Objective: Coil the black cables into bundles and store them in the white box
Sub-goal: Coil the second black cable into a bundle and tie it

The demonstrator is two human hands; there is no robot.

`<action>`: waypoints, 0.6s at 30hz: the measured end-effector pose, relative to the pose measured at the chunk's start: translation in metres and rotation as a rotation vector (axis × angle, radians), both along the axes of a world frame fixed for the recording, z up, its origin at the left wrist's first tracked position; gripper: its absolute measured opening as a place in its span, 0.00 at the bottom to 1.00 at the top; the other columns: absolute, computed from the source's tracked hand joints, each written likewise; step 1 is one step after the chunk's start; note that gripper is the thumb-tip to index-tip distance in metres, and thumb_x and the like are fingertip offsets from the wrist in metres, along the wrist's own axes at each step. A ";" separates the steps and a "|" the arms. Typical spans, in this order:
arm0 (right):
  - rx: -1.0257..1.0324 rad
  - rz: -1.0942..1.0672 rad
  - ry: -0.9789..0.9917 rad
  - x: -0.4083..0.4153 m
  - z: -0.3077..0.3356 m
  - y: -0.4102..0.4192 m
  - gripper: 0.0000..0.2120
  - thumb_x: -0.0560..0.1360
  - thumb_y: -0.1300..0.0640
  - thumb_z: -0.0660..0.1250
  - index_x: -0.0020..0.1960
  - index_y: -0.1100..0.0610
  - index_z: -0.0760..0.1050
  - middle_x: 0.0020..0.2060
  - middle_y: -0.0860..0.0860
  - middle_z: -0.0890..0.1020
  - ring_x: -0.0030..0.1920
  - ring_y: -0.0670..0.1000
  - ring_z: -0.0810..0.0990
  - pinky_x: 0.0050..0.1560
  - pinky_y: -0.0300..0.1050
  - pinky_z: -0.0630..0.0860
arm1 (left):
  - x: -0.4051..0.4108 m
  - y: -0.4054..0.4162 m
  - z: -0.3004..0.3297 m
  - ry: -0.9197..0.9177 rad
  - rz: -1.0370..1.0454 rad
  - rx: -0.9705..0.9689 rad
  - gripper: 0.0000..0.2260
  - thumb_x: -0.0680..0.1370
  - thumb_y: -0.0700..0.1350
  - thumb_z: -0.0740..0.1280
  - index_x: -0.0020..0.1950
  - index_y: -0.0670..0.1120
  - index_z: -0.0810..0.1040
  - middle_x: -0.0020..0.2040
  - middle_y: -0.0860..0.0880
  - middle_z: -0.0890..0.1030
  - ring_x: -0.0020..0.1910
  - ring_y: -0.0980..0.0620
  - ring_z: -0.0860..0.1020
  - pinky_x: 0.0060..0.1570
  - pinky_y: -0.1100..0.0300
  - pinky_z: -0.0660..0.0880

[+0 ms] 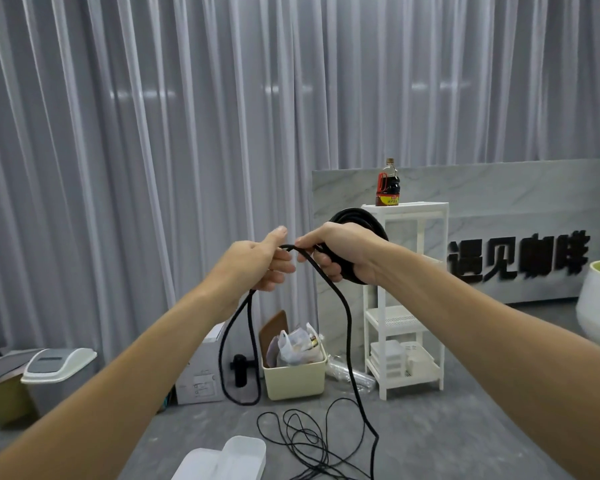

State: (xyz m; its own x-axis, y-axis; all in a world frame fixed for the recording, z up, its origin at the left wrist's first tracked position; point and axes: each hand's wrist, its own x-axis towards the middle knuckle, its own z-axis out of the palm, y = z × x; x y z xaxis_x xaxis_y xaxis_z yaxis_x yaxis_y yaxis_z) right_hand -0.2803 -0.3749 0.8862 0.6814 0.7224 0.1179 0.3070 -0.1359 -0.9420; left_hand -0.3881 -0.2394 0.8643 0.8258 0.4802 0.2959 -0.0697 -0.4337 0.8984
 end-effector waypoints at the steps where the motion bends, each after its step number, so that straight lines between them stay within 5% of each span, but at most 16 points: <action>1: 0.002 0.001 -0.011 0.000 0.000 0.000 0.10 0.77 0.54 0.68 0.41 0.60 0.79 0.23 0.49 0.70 0.22 0.47 0.65 0.23 0.39 0.64 | 0.002 -0.001 0.001 -0.002 -0.018 -0.060 0.18 0.81 0.57 0.64 0.48 0.43 0.84 0.41 0.49 0.87 0.35 0.56 0.83 0.37 0.63 0.79; 8: -0.116 0.040 -0.097 0.001 0.003 -0.007 0.09 0.74 0.52 0.72 0.41 0.58 0.83 0.24 0.50 0.71 0.23 0.48 0.66 0.26 0.39 0.65 | -0.002 -0.006 0.007 0.019 -0.144 -0.392 0.09 0.80 0.40 0.64 0.51 0.36 0.81 0.44 0.42 0.87 0.42 0.46 0.86 0.37 0.57 0.83; 11: -0.155 -0.019 -0.222 0.001 0.003 -0.007 0.10 0.74 0.50 0.71 0.39 0.55 0.83 0.23 0.48 0.72 0.23 0.47 0.67 0.25 0.37 0.66 | -0.002 -0.002 0.010 0.007 -0.104 -0.377 0.09 0.80 0.39 0.58 0.49 0.35 0.76 0.33 0.45 0.83 0.31 0.46 0.83 0.34 0.55 0.82; 14: -0.178 -0.019 -0.344 0.000 0.006 -0.011 0.09 0.74 0.51 0.71 0.42 0.57 0.82 0.24 0.47 0.72 0.23 0.47 0.67 0.26 0.38 0.66 | -0.005 0.009 0.012 0.126 0.035 -0.051 0.10 0.81 0.43 0.57 0.52 0.42 0.77 0.34 0.48 0.71 0.27 0.51 0.70 0.33 0.57 0.74; 18: -0.263 0.035 -0.521 -0.007 0.011 -0.013 0.10 0.74 0.54 0.71 0.55 0.54 0.79 0.20 0.47 0.71 0.21 0.47 0.66 0.25 0.38 0.65 | -0.013 0.015 0.019 0.171 0.149 0.590 0.16 0.80 0.50 0.57 0.40 0.53 0.83 0.43 0.52 0.80 0.45 0.52 0.76 0.41 0.59 0.68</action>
